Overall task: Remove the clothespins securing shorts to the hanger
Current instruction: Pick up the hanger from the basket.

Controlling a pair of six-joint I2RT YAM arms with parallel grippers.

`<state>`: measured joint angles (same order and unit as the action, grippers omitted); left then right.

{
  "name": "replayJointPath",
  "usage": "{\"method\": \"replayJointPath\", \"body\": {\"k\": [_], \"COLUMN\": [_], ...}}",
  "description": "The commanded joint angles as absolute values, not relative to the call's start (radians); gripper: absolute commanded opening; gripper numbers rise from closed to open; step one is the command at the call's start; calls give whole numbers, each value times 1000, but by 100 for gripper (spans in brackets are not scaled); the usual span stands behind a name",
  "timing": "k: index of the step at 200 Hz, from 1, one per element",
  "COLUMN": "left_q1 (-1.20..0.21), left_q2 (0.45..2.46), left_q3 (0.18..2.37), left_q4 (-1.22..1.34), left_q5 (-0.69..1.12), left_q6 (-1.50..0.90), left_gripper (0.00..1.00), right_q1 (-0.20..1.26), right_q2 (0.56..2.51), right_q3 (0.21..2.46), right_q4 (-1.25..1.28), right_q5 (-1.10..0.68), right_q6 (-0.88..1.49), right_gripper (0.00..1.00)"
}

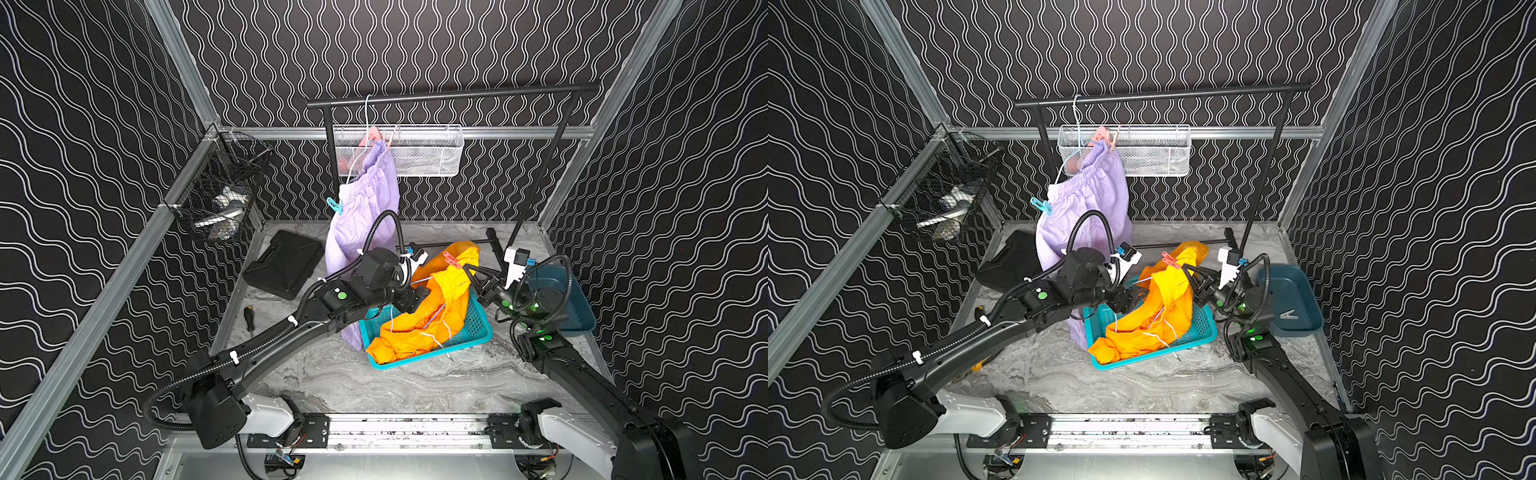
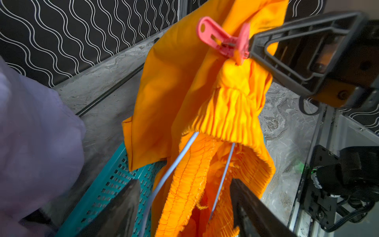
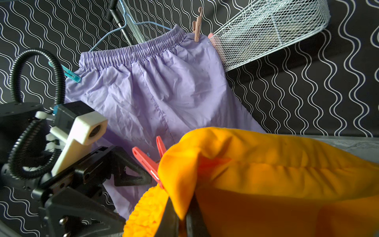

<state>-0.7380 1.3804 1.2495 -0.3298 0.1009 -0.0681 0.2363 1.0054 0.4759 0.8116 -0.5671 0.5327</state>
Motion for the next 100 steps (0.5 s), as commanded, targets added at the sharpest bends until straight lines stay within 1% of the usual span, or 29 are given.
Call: {"method": "replayJointPath", "body": {"k": [1,16,34,51,60,83,100], "left_q1": [-730,-724,-713,-698,-693,-688,-688], "left_q2": [1404,1426,1445,1458,1464,1464,1453], "left_q3": [1280,1297,1314,1326,1333,1327,1316], "left_q4": [-320,-328,-341,-353,-368,-378,-377], "left_q5": [151,185,218,282,315,362,381], "left_q6": [1,29,53,66,71,77,81], "left_gripper": [74,74,71,62,60,45,37], "right_q1": [239,238,238,238,238,239,237], "right_q2": [1006,1008,1016,1025,1025,1029,1032], "right_q3": [476,473,471,469,469,474,475], "right_q4": [878,886,906,922,927,923,922], "right_q5": [-607,-614,-628,-628,-626,-621,-617], "right_q6": [540,543,553,559,559,555,554], "right_gripper": [2,2,2,2,2,2,2]}}
